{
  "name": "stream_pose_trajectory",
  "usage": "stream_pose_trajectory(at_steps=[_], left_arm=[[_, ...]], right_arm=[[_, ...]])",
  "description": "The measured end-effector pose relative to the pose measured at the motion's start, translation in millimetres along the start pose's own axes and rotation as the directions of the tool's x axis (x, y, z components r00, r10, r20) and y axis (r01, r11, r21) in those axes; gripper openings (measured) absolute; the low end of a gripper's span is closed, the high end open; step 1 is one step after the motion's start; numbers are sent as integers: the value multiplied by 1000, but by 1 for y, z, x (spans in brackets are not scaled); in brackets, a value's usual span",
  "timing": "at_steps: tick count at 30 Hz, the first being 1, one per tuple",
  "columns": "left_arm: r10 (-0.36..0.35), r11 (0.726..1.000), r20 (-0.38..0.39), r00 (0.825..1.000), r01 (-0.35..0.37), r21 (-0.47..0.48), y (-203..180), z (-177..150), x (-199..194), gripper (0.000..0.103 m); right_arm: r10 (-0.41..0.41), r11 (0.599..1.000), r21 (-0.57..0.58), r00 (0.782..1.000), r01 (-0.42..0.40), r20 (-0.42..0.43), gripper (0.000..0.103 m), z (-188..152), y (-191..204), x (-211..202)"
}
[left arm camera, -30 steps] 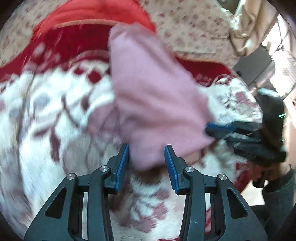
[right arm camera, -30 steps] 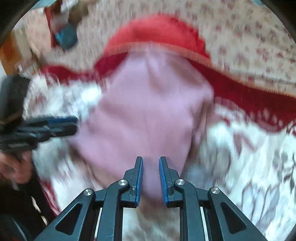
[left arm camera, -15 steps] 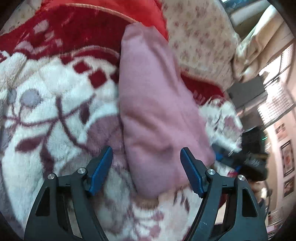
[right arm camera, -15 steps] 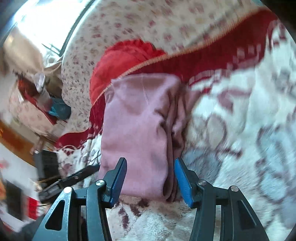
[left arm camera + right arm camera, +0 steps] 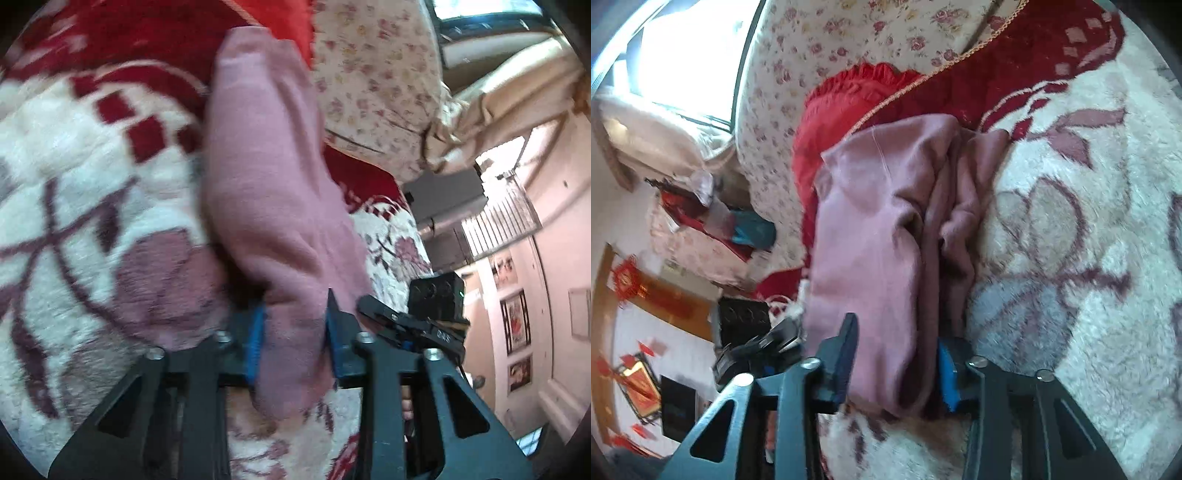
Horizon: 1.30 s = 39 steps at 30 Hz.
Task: Fold small clothes
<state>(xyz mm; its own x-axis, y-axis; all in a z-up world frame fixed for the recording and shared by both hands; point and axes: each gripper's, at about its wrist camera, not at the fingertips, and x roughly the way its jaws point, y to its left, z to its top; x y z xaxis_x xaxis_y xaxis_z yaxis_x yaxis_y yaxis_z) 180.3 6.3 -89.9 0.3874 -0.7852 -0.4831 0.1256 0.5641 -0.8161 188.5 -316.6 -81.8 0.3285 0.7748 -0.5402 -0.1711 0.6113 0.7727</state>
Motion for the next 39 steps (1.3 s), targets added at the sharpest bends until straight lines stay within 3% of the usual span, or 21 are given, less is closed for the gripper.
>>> stream_pose_trajectory(at_steps=[5, 6, 7, 13, 18, 23, 25, 27, 29, 32, 34, 36, 37, 38, 39], left_arm=[[35, 998, 15, 999, -36, 42, -6, -4, -2, 13], [43, 997, 19, 999, -44, 56, -10, -5, -5, 12], [57, 997, 18, 998, -58, 59, -14, -6, -9, 12], [66, 995, -11, 998, -65, 70, -25, -27, -52, 11], [124, 990, -70, 990, -119, 75, -17, -61, -68, 12], [200, 979, -96, 975, -194, 68, -9, -65, -63, 22], [236, 969, -47, 971, -231, 91, -14, -63, -72, 22], [296, 942, 67, 953, -303, 141, -26, -59, -87, 22], [323, 921, 155, 934, -348, 176, -38, -52, -92, 22], [296, 912, 169, 940, -331, 245, -57, -38, -71, 22], [329, 894, 150, 932, -358, 268, -58, -33, -46, 22], [364, 878, 140, 921, -389, 278, -50, -33, -27, 22], [361, 878, 136, 923, -386, 285, -46, -35, -25, 22], [348, 876, 145, 926, -377, 300, -44, -38, -25, 22], [347, 870, 152, 925, -379, 316, -45, -42, -24, 22]], right_arm=[[-30, 999, -37, 999, 30, -17, 31, -6, 7, 4], [-16, 1000, -25, 999, 15, -28, 25, -6, 9, 6], [-9, 1000, -17, 999, 8, -32, 11, -5, 12, 9], [48, 999, -13, 999, -48, -16, 10, -29, 39, -2], [70, 997, 16, 997, -70, -34, 10, -75, 54, -10], [-90, 993, 75, 995, 93, -46, 11, -97, 42, -10], [-168, 982, 87, 986, 166, 14, 13, -92, 42, -24], [-244, 970, 25, 966, 242, 91, 15, -85, 54, -38], [-285, 946, -102, 940, 307, 185, 15, -75, 78, -49], [-220, 910, -312, 955, 274, 197, 15, -62, 119, -31], [-249, 860, -412, 952, 302, 178, 15, -57, 138, -6], [-333, 780, -509, 930, 364, 155, 14, -54, 139, 23], [-402, 742, -530, 905, 410, 136, 14, -51, 130, 39], [-462, 718, -535, 880, 445, 112, 10, -49, 115, 51], [-478, 717, -530, 873, 453, 99, 5, -49, 101, 54]])
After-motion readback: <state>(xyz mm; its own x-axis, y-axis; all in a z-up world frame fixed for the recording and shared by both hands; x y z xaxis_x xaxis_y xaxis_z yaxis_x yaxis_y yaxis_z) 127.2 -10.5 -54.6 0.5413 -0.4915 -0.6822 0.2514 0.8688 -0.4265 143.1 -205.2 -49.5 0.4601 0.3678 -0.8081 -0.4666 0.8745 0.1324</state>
